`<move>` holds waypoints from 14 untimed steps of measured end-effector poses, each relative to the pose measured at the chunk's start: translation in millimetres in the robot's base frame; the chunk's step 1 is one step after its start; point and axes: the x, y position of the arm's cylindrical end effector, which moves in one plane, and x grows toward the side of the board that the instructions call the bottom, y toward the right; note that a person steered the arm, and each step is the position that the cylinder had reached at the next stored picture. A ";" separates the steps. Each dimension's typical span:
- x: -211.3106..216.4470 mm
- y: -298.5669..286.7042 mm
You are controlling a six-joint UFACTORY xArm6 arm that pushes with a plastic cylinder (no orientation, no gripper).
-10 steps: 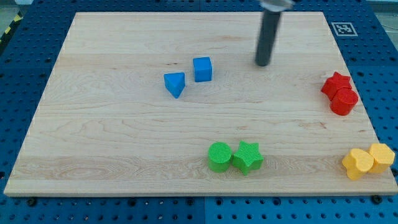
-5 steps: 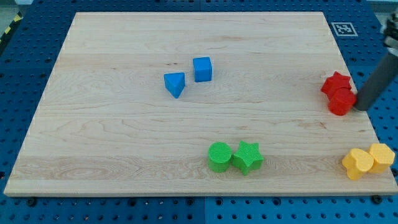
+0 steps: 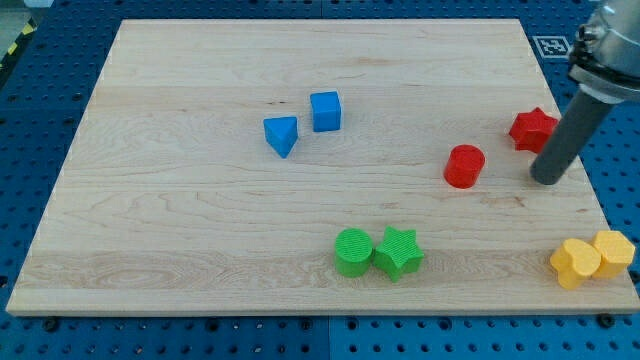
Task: Move the red circle into the blue triangle
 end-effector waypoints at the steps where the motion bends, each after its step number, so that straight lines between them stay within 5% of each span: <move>1: -7.9 -54.9; 4: 2.5 -85.2; 6: -14.9 -187.5; 9: -32.2 -132.2; 14: -37.7 -196.4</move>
